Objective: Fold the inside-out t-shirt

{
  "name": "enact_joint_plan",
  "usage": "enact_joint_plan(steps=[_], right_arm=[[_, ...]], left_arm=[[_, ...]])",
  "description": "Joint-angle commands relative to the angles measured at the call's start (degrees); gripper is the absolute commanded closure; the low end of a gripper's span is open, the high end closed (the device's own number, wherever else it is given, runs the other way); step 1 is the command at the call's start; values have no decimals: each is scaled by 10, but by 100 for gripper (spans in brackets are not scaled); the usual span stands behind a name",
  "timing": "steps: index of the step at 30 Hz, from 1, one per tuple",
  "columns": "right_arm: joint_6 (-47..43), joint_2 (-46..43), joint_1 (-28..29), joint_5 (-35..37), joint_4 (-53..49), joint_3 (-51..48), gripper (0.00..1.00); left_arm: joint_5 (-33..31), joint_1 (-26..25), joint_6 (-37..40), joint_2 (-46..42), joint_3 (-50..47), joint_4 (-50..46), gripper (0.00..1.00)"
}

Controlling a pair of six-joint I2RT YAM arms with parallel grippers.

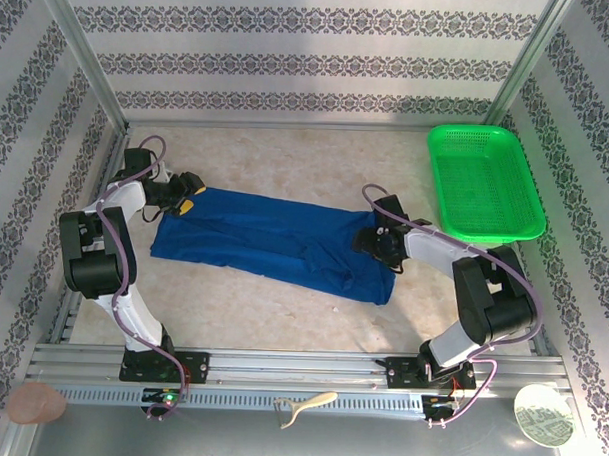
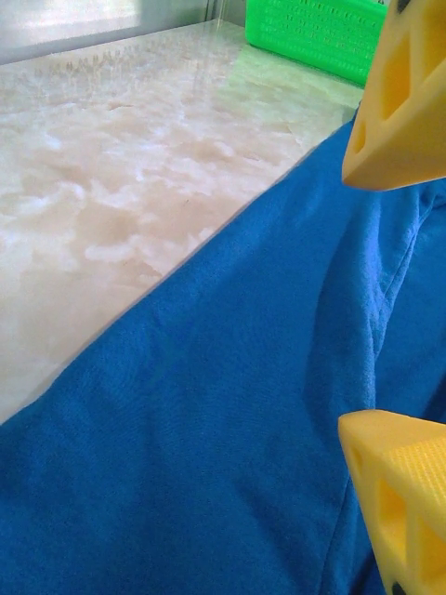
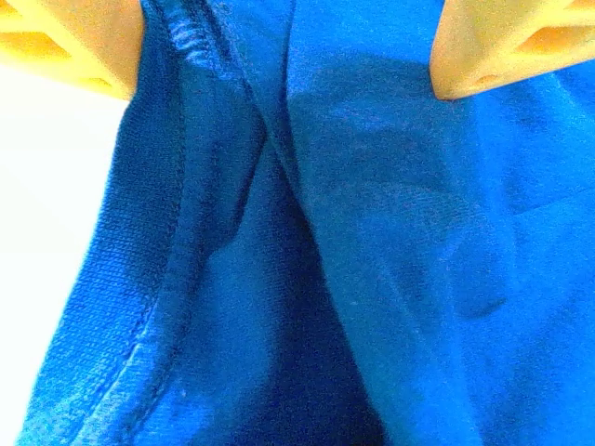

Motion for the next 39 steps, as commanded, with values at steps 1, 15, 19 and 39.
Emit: enact_joint_plan(steps=[1,15,19,39], right_arm=[[30,31,27,-84,53,3,24],[52,48,27,-45,143,9,88],[47,38,2,-71,139,3,100],[-67,-51,-206,-96,-54,48,100]], left_arm=[[8,-4,3,8,-7,1,36],[-24,-4,36,62,43,-30,36],[-42,-4,59,91,58,-47,36],[-58,-125,-68,-62,-170,78,35]])
